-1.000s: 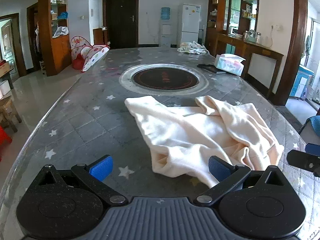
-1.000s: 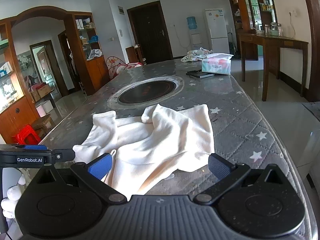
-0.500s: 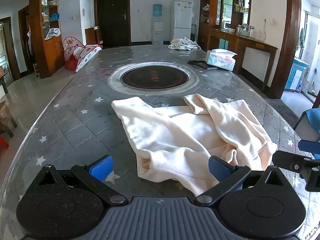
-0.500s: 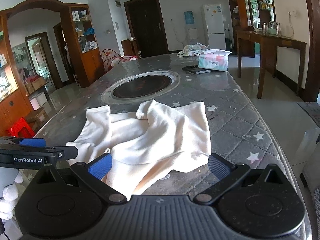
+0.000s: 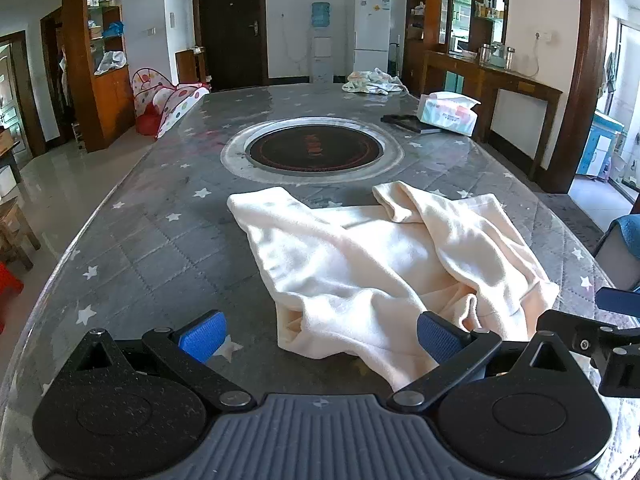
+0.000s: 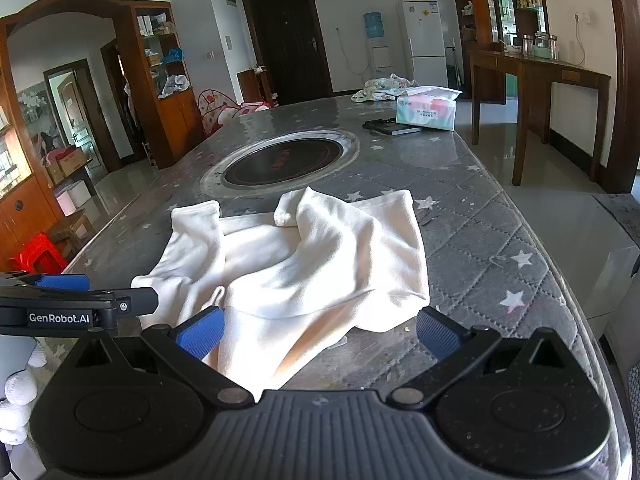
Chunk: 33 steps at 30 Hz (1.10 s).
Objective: Fold clothes
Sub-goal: 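Move both grippers toward the crumpled cream shirt on the table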
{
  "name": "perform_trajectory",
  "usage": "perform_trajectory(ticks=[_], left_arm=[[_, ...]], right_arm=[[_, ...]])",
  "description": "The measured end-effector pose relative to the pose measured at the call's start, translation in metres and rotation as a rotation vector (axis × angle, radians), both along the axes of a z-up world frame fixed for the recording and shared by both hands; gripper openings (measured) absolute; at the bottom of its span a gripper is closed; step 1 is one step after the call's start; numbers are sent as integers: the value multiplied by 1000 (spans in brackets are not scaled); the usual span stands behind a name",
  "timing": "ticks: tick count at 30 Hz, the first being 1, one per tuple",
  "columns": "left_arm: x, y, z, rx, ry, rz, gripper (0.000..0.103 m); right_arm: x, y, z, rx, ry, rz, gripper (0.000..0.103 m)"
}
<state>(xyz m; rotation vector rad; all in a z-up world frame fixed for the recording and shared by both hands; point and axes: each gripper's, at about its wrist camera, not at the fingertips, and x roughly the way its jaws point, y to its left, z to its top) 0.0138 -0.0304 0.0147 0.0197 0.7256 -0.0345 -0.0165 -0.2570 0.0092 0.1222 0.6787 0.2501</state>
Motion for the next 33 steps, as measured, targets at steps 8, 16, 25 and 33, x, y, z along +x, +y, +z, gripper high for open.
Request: perform_trajectory(ticks=[8,16,25,33], left_arm=[[-1,1,-2,3,12,14,103],[-5,-2,-5,18,20,11,103],[-8,-7,-9,33,32,1,103],[-13,-10,-13,51,39,-4,103]], right_arm=[[-1,1,-2,6,14,-16,103],[-3,1,-3,0,21,-21,103],[-7,2,-4,-1,27,-22,103],[-10,7,-5,-11,34,-15,103]])
